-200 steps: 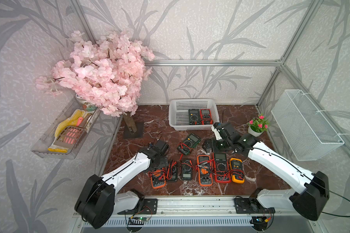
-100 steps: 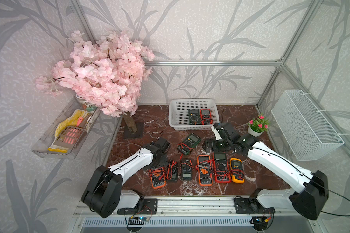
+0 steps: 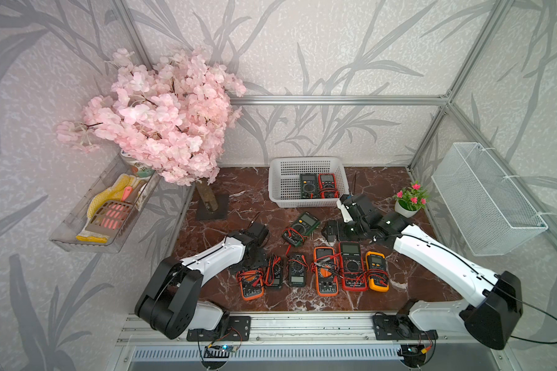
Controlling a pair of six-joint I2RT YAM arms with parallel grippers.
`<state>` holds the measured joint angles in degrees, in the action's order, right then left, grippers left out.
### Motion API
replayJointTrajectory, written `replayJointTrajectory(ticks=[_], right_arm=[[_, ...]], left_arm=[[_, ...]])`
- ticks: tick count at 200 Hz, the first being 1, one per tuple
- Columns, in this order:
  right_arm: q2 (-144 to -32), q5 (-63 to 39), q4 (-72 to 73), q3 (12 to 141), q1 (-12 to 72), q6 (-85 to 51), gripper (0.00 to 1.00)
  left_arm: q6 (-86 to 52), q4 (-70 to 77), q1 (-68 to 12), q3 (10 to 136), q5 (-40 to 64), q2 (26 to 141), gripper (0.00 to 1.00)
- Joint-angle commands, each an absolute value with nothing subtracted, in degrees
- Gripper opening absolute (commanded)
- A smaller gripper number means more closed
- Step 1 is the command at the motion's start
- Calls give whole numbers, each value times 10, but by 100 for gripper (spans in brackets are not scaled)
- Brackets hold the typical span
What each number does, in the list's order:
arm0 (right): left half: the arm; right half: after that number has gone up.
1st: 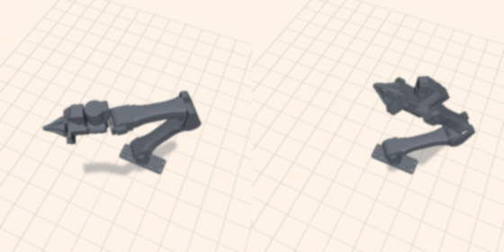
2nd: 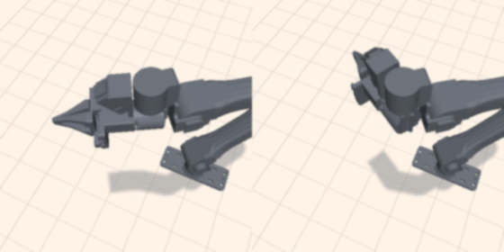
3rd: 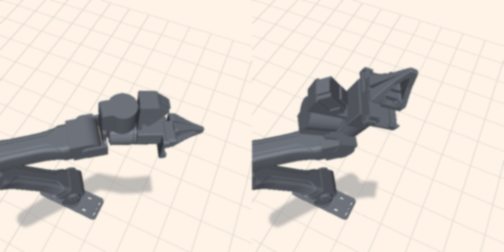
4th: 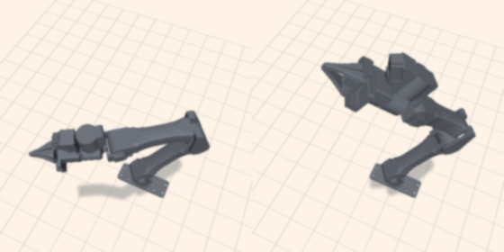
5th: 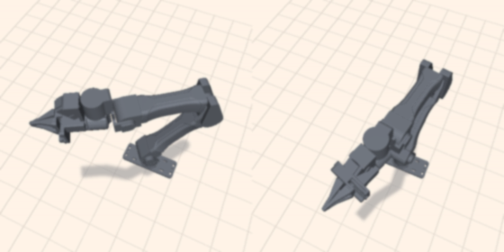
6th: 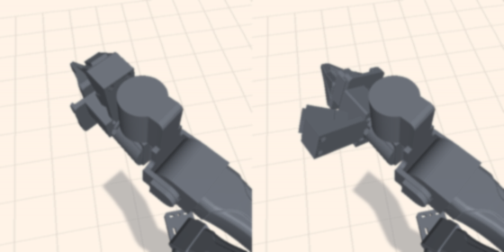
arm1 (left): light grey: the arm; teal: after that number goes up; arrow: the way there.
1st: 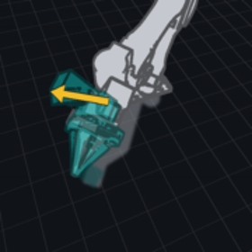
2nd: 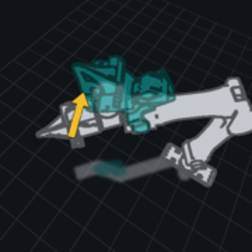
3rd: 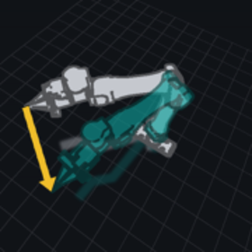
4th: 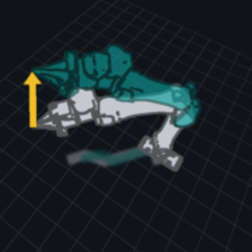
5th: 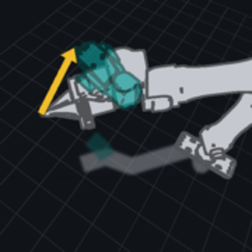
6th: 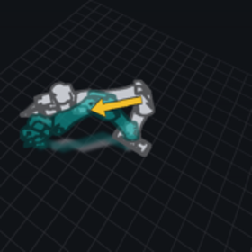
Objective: Put the multimeter into the basket
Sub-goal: Pick up the multimeter from the center of the board.
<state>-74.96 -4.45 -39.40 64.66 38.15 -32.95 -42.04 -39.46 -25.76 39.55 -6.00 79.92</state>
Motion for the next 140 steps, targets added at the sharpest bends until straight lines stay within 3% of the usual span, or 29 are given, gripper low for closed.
replayJointTrajectory(ticks=[1, 43, 95, 140], right_arm=[[-751, -33, -404, 665, 385, -328, 99], [-753, -42, -402, 675, 385, -328, 99], [-763, -59, -384, 693, 385, -330, 99], [-774, -65, -377, 716, 382, -330, 99]], left_arm=[[-426, -395, -254, 395, -64, 788, 76], [-437, -467, -239, 427, -100, 753, 47], [-411, -544, -214, 502, -127, 743, 25], [-388, -570, -211, 575, -128, 742, 14]])
